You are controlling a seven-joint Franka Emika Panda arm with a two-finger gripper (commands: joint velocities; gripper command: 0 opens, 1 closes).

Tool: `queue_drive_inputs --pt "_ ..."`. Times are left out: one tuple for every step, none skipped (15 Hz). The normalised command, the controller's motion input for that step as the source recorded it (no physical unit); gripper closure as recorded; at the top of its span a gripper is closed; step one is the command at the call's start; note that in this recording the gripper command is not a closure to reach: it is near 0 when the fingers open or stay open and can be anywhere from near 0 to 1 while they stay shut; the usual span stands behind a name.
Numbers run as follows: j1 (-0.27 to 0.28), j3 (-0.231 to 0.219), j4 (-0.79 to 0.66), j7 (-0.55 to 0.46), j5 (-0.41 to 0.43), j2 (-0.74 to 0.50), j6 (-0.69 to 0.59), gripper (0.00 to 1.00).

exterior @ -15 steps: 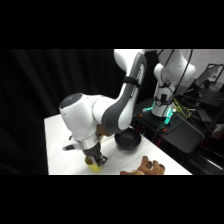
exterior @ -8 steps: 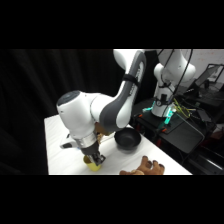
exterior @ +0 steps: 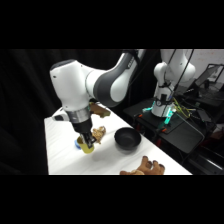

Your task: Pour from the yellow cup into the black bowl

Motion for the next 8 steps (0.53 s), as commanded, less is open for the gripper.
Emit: queue_drive_inputs --pt "0.035 -0.088 -0.71 0.31 0.116 -0.69 0.01 0.18" --pt "0.047 -0.077 -0.74 0.30 0.114 -0.70 0.05 0.18" --pt "0.066 -0.064 -0.82 0.29 0.106 -0.75 0.12 0.18" --pt "0.078 -0.051 -0.83 0.27 0.106 -0.75 0.16 0.18" --pt "0.087 -0.032 -0.87 0.26 0.125 -0.77 0.21 0.18" --pt "0.095 -0.020 -0.85 0.24 0.129 -0.77 0.21 0.18" --pt "0.101 -0.016 -0.79 0.24 0.109 -0.73 0.20 0.18" --pt "0.109 -0.009 -0.77 0.24 0.078 -0.71 0.16 0.18"
